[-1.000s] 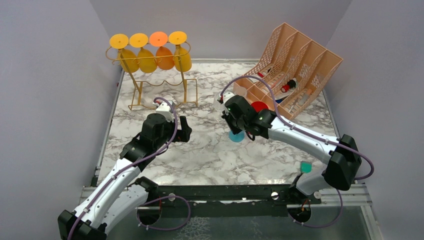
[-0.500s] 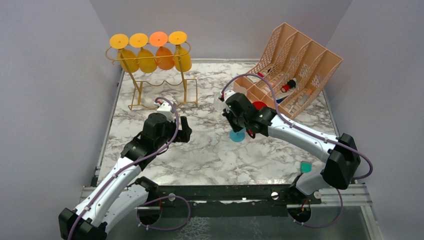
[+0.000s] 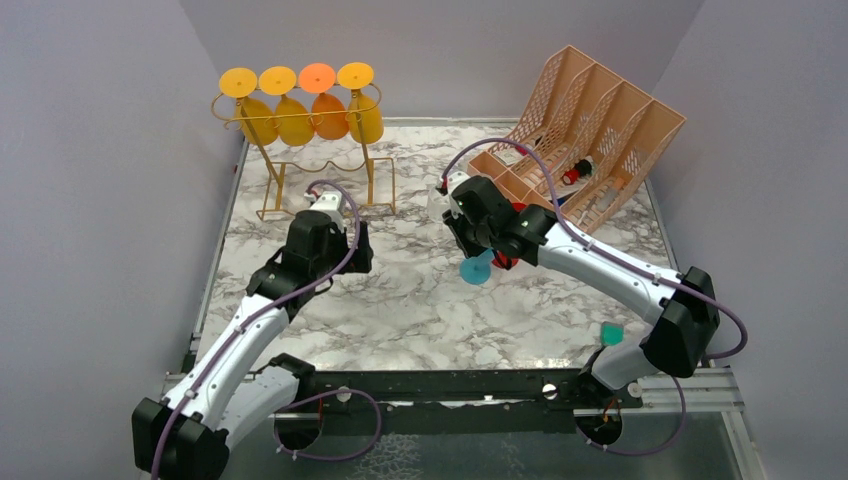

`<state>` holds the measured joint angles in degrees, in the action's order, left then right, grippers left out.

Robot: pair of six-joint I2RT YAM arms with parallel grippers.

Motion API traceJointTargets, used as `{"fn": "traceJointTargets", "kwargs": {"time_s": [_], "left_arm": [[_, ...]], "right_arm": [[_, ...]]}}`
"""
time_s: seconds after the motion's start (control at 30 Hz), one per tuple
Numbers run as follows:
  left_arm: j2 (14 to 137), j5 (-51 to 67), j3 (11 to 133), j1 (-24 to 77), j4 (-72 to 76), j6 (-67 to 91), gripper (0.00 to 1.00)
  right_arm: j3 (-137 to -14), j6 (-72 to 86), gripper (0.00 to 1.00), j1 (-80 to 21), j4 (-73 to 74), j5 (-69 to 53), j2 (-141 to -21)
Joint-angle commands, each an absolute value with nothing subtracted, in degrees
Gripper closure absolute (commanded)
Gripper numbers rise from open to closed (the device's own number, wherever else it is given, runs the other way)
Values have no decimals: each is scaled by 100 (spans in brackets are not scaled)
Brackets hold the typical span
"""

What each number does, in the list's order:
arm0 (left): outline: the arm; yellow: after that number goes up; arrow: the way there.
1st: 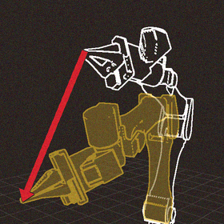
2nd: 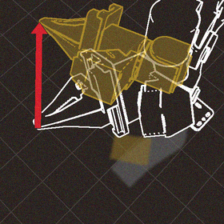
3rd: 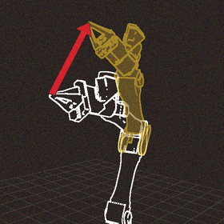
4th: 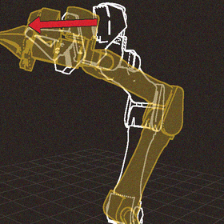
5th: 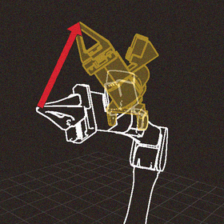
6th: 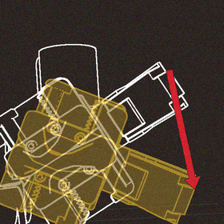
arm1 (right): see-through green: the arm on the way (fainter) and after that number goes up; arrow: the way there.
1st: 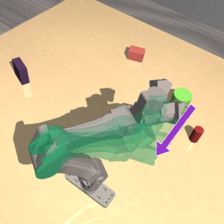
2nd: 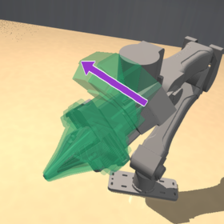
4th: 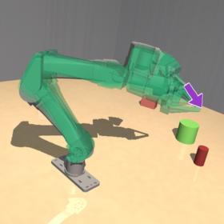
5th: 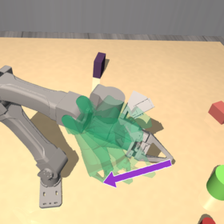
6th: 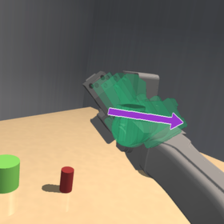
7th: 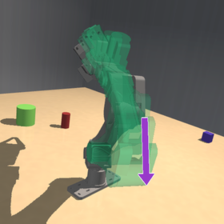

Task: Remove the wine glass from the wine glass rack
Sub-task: Place the wine glass at the center of the board.

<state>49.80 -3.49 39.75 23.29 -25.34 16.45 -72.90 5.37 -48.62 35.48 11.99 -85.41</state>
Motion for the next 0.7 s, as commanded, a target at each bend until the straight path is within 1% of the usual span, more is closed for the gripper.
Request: {"fn": "traceJointTargets", "kwargs": {"time_s": [0.0, 0.07, 0.13, 0.37, 0.53, 0.67], "left_arm": [[5432, -269, 4358, 1764, -2296, 1481, 1], [5547, -233, 4339, 1511, -2126, 1512, 1], [5663, -199, 4309, 1167, -1939, 1589, 1], [5940, -416, 4167, 100, -1269, 2091, 1], [6130, -654, 4019, -523, -611, 2097, 1], [6346, -406, 3782, -1029, 273, 1926, 1]], "right_arm": [[-7568, 449, 67, -4829, 3726, 932, -8465], [-7577, 448, 58, -4833, 3714, 839, -8353], [-7573, 448, 52, -4834, 3684, 738, -8213], [-7406, 465, 45, -4834, 3459, 427, -7514], [-7178, 499, 41, -4834, 3239, 266, -6964], [-6869, 503, 33, -4829, 3005, 301, -6445]]}}
